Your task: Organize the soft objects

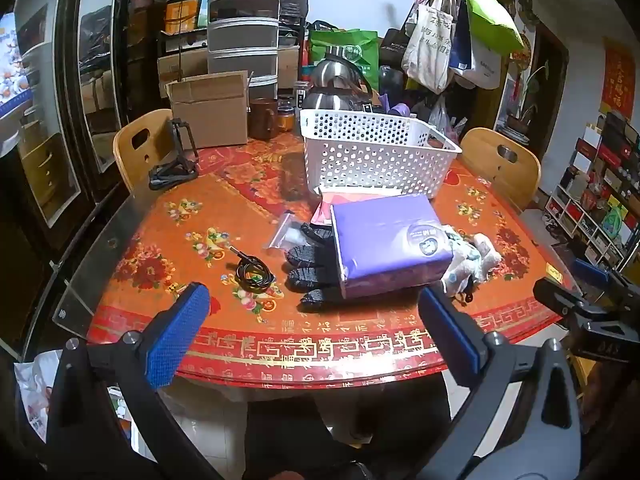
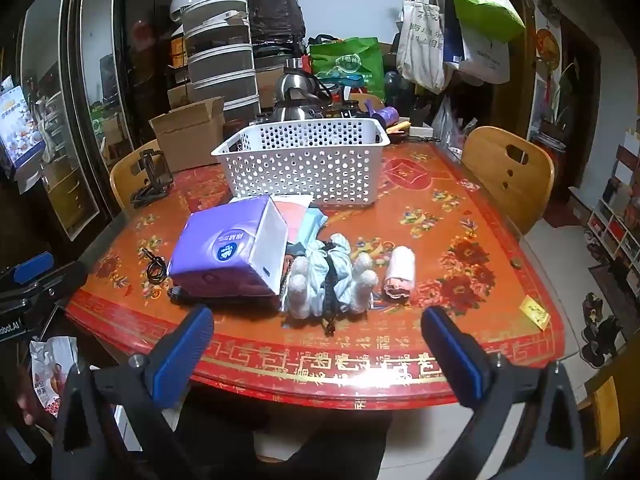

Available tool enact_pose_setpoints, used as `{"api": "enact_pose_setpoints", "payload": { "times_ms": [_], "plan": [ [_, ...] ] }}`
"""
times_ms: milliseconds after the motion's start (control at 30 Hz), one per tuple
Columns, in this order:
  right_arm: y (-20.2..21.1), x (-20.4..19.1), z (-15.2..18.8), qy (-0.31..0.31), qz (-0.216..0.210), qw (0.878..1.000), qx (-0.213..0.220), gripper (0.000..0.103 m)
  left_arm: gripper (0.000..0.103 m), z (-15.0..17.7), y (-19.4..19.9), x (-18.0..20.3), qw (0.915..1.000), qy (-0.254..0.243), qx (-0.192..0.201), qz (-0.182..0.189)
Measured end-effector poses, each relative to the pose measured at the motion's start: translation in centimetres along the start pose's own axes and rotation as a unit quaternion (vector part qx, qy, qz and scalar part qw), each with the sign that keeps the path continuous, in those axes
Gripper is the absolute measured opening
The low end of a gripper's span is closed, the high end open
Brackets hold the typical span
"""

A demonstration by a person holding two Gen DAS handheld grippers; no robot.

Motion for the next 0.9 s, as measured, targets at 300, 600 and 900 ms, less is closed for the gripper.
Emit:
{"api": "enact_pose_setpoints", "payload": {
  "times_ms": [300,600,900],
  "plan": [
    [0.2,-0.2,0.4,0.006,0.001,1.000,-0.005,0.103,0.103,-0.2,-0.1,-0.6,0.9999,-0.005,0.008,-0.003],
    [-0.2,-0.1,0.1,0.001,-0.005,1.000,-0.005,0.103,0.103,-0.3,-0.2,-0.2,0.9999,-0.008,0.009,-0.006],
    [-0.3,-0.2,0.2,0.003,-0.005,1.000,-0.005,0.103,0.103,-0.3,-0.1,0.0,0.9999,-0.006,0.012,-0.006]
  ]
}}
Point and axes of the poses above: each gripper's, at about its wrist camera, not at the fingertips, and y roughly against the way its jaws point, x to its right, z to its underside, the point moved 2 cm from there along -y, roughly the way its jaws point, and after that the axes turned 13 degrees about z, right-handed, at the moved point
